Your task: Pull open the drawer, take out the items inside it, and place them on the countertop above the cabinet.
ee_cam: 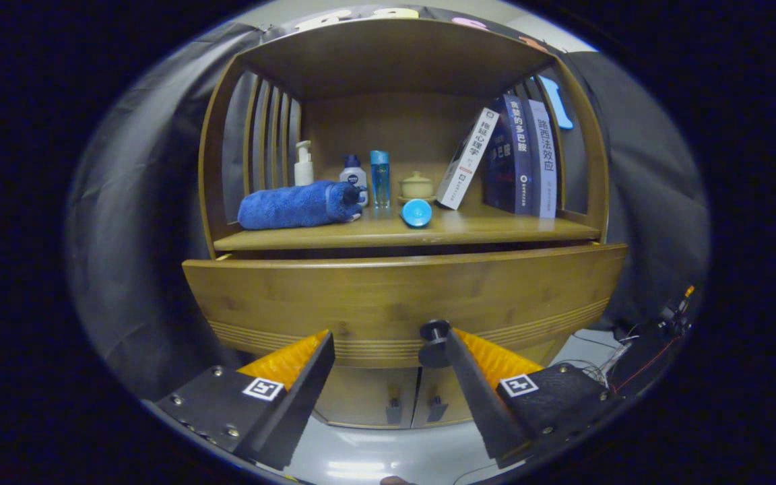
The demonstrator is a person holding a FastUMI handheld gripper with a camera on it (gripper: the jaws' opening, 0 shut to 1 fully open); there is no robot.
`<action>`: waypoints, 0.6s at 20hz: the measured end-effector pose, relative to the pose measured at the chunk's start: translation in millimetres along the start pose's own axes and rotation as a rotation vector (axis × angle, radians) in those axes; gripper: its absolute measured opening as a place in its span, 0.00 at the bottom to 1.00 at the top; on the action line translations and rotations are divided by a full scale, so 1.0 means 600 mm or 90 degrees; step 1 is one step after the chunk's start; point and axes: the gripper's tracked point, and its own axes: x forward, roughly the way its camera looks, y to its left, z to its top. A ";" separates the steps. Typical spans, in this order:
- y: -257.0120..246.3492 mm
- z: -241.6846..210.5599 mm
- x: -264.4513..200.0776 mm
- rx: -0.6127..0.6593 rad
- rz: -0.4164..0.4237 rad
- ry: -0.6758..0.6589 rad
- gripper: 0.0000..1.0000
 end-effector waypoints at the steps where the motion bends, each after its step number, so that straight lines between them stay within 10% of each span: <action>1: 0.001 0.004 0.008 0.005 0.005 0.002 1.00; 12: 0.009 0.014 0.049 -0.012 0.018 0.022 1.00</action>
